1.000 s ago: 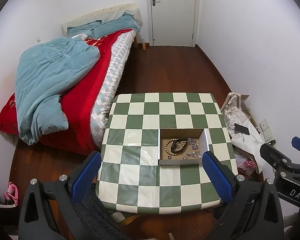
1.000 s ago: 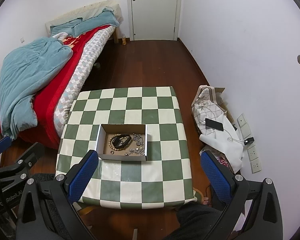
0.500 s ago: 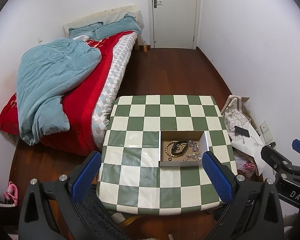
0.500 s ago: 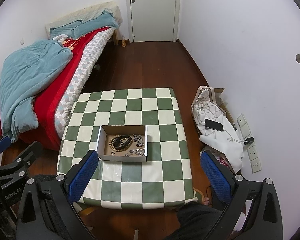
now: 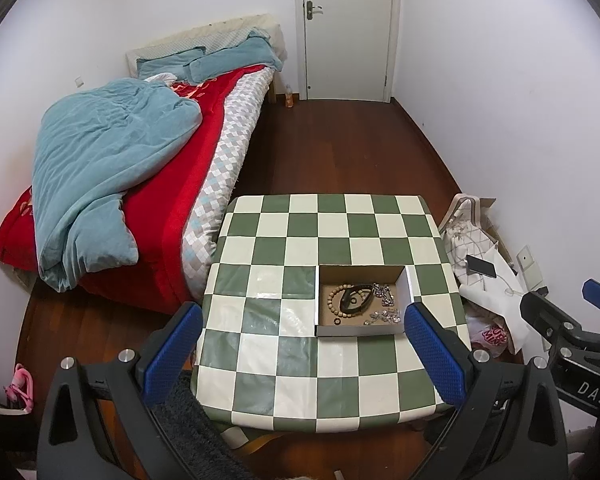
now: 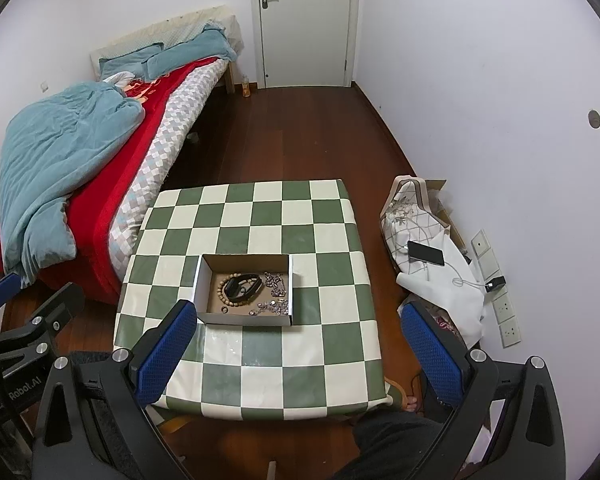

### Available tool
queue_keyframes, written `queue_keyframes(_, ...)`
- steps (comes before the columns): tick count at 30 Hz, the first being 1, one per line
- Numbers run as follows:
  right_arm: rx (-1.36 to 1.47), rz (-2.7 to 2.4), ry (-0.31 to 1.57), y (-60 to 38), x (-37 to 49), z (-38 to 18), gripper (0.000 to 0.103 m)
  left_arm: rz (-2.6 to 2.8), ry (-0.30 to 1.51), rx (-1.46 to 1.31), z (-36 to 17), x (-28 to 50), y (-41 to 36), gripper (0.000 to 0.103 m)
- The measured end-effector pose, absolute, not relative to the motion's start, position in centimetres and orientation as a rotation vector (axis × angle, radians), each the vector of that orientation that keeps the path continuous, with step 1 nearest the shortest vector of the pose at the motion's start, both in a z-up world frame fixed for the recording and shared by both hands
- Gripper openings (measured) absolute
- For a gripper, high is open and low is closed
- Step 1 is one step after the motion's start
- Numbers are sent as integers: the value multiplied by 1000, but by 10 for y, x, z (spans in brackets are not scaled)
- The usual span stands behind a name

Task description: Organize jewelry

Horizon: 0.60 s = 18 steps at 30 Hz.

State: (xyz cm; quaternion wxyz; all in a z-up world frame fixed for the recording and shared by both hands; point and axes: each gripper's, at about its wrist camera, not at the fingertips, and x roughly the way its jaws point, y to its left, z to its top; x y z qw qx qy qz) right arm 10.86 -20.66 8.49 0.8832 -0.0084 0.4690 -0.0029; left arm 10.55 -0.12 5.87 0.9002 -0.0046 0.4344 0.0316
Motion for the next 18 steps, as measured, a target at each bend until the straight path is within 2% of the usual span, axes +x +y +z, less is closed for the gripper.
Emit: queue_keyframes(18,-14,-6,977,-206,108,87,103,60,886,-7,66,107,-3,103)
